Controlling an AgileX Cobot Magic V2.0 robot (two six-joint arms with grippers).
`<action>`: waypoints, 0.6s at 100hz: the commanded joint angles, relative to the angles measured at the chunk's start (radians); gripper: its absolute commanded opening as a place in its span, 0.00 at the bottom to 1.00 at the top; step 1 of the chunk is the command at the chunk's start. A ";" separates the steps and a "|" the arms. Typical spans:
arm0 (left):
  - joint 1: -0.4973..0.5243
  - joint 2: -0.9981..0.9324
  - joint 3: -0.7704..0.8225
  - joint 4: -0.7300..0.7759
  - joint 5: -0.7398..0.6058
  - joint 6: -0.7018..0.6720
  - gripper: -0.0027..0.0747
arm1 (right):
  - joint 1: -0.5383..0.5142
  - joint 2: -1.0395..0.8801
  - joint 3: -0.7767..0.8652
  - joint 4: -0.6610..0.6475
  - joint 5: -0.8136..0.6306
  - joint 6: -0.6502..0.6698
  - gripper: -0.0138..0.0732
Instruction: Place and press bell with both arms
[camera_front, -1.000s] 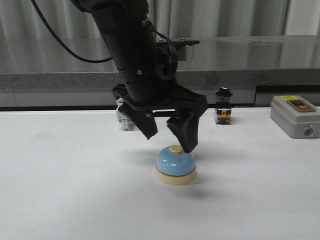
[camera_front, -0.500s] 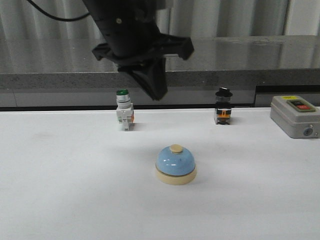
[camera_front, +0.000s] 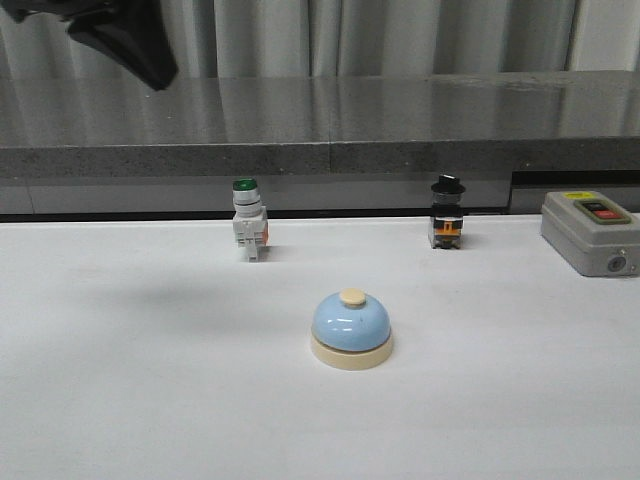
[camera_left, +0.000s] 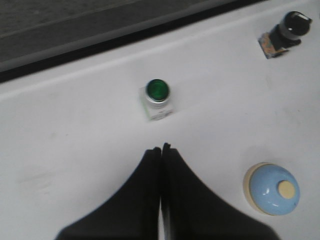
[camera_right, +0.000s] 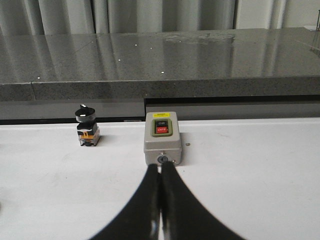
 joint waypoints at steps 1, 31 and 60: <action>0.049 -0.093 0.023 -0.021 -0.072 -0.019 0.01 | -0.005 -0.019 -0.014 -0.010 -0.078 -0.007 0.09; 0.193 -0.275 0.220 -0.021 -0.171 -0.019 0.01 | -0.005 -0.019 -0.014 -0.010 -0.078 -0.007 0.09; 0.283 -0.468 0.404 -0.021 -0.244 -0.019 0.01 | -0.005 -0.019 -0.014 -0.010 -0.078 -0.007 0.09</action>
